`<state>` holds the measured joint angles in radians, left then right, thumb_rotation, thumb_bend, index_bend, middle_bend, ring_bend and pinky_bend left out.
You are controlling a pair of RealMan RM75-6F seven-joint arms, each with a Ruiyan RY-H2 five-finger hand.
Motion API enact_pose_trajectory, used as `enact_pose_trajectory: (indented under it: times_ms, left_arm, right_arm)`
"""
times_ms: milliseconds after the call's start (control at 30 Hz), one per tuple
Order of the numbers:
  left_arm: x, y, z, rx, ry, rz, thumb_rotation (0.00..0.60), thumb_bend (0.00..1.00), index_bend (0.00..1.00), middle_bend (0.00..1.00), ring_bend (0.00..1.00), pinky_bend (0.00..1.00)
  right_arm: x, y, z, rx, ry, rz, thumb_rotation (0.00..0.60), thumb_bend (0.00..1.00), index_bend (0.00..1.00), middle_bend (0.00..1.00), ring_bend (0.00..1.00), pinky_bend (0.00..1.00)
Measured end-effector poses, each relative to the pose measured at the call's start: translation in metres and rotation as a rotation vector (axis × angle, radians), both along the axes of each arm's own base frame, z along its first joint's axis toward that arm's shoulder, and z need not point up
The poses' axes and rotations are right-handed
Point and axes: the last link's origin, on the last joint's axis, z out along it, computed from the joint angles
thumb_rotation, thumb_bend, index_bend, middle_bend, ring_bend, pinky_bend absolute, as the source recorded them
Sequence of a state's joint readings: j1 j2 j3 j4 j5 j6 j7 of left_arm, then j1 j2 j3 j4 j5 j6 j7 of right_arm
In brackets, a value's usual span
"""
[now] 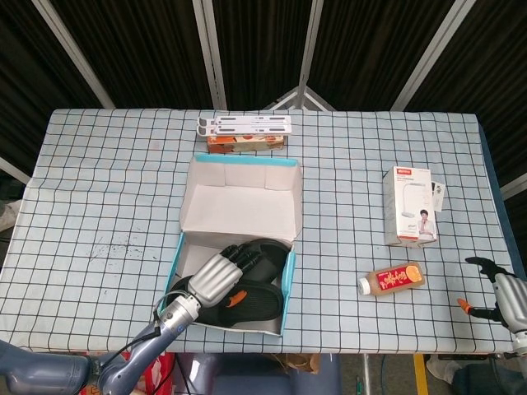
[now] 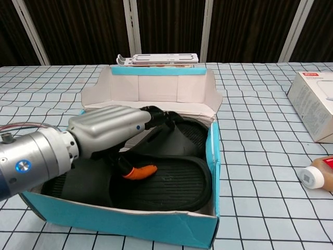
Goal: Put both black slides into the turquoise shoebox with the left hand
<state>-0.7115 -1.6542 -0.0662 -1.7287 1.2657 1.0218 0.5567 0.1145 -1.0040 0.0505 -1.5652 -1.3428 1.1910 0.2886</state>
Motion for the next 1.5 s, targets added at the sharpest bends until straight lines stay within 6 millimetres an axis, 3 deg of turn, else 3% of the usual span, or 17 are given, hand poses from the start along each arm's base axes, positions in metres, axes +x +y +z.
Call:
enact_pose_trajectory:
  times_ms: [333,633,933,1033,1167,1267,1500]
  left_arm:
    - [0.002,0.014,0.032,0.144,-0.042,-0.011,0.536,0.16,0.0,0.07,0.0,0.14]
    - [0.009,0.007,0.058,0.137,-0.155,0.034,0.572,0.16,0.0,0.08,0.0,0.14]
    - [0.024,-0.007,0.116,0.029,-0.341,0.12,0.6,0.16,0.0,0.09,0.0,0.14]
    - [0.005,-0.011,0.14,0.07,-0.286,0.139,0.6,0.17,0.04,0.1,0.0,0.14]
    - [-0.045,-0.022,0.181,0.282,-0.092,0.163,0.6,0.17,0.07,0.11,0.0,0.14]
    - [-0.083,-0.04,0.2,0.451,0.009,0.223,0.6,0.17,0.07,0.12,0.0,0.14]
    - [-0.174,-0.089,0.22,0.719,0.097,0.406,0.6,0.17,0.07,0.12,0.0,0.13]
  right_arm:
    - [0.001,-0.001,-0.003,0.013,0.001,0.002,0.6,0.23,0.26,0.25,0.29,0.32]
    - [0.002,-0.002,-0.003,0.014,0.002,0.001,0.6,0.23,0.26,0.25,0.3,0.32]
    - [0.004,-0.001,-0.004,0.015,0.003,0.01,0.6,0.23,0.26,0.25,0.29,0.32]
    - [0.005,-0.001,-0.004,0.011,0.006,0.012,0.6,0.23,0.26,0.25,0.29,0.32]
    - [0.007,0.0,-0.005,0.011,0.01,0.023,0.6,0.23,0.26,0.25,0.29,0.32]
    - [0.01,-0.001,-0.007,0.014,0.016,0.039,0.6,0.23,0.26,0.25,0.29,0.32]
    - [0.021,-0.002,-0.009,-0.003,0.039,0.117,0.6,0.23,0.26,0.25,0.29,0.32]
